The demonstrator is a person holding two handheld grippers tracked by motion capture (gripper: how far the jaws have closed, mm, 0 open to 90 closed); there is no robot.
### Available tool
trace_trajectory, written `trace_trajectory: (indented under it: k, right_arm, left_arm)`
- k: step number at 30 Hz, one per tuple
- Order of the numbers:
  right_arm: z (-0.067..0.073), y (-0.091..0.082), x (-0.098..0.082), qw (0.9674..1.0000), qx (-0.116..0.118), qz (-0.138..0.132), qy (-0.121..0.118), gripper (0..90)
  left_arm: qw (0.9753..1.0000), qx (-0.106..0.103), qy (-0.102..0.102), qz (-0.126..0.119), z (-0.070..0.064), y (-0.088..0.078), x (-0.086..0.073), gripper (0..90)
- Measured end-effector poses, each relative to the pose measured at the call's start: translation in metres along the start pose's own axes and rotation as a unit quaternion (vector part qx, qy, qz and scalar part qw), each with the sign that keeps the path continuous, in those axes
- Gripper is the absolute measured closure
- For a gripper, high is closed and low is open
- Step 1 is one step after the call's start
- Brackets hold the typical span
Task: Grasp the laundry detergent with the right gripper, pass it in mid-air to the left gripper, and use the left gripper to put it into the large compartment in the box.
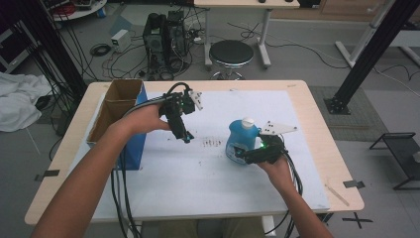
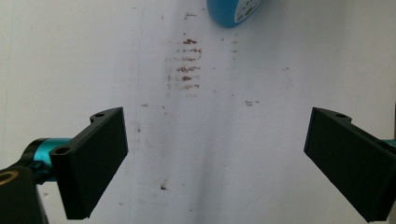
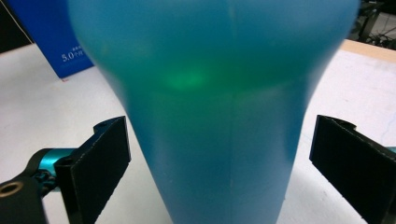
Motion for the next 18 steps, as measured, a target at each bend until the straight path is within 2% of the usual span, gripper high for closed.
trace_trajectory:
  k: [2,3,6,9,13,14,18]
  right_arm:
    - [-0.0002,0.0018,-0.0013,1.0,0.0,-0.002,-0.004,8.5]
    - [-0.001,0.0018,-0.0024,1.0,0.006,-0.003,-0.005,15.6]
    - [-0.0031,0.0035,-0.0041,0.9999,0.011,-0.009,-0.003,16.0]
    - [-0.0003,0.0041,-0.0049,0.9999,0.015,-0.003,0.008,16.1]
    - [-0.0001,0.0042,-0.005,0.9999,0.014,-0.004,0.0,20.3]
    - [-0.0013,0.004,-0.0052,0.9996,0.017,-0.021,-0.013,25.8]
    - [-0.0022,0.0039,-0.0054,0.9996,0.011,-0.02,-0.015,26.3]
  left_arm:
    - [1.0,0.003,-0.003,-0.002,0.0,0.0,-0.0002,6.1]
    - [1.0,0.004,-0.004,-0.002,-0.0001,0.0,-0.0003,6.1]
    - [1.0,0.001,-0.005,-0.002,-0.0002,0.0,-0.0009,6.1]
    - [1.0,0.003,-0.006,-0.002,-0.0001,-0.0003,-0.0012,6.1]
    - [1.0,0.004,-0.008,-0.003,0.0001,-0.0003,-0.0016,6.1]
    - [1.0,0.004,-0.008,-0.003,0.0001,0.0,-0.0016,6.1]
    - [1.0,0.002,-0.006,-0.001,0.0008,0.0002,-0.0012,6.1]
Point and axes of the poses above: each handheld gripper's, and its own axes: y roughly forward along the jaws, x roughly out of its top, z roughly to its left, the point moved 1 cm from there along y, roughly forward along the jaws, and after that the axes turned 13 degrees about z, right-handed, at the moved point
